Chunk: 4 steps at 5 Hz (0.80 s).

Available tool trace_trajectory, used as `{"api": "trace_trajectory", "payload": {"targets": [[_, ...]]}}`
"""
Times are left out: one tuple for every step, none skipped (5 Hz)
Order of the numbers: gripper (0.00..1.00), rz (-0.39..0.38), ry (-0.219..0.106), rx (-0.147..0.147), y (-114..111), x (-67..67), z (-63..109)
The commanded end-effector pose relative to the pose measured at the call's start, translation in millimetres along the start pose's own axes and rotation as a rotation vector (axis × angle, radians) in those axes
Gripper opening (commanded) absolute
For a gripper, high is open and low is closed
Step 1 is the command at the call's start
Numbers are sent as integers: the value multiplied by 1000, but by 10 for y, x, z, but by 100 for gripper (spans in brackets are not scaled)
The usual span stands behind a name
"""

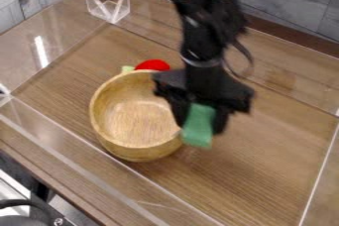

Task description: Remove the green stick from the brown bowl and put it on the table

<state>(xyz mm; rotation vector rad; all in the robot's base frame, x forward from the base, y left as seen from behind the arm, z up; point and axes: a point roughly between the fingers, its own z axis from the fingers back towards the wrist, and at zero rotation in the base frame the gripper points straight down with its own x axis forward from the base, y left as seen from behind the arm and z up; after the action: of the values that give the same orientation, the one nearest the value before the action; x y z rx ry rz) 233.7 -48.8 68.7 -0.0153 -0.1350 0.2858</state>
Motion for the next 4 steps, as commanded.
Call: {"api": "trace_trajectory", "payload": {"targets": [[0,-30,-16,-21,-235,-32,-101],[0,-64,-11,-34,-382,-56,-249],[0,-73,-14,-38,-429,23,-315],[0,-94,-11,-37,-384,56,-326]]}}
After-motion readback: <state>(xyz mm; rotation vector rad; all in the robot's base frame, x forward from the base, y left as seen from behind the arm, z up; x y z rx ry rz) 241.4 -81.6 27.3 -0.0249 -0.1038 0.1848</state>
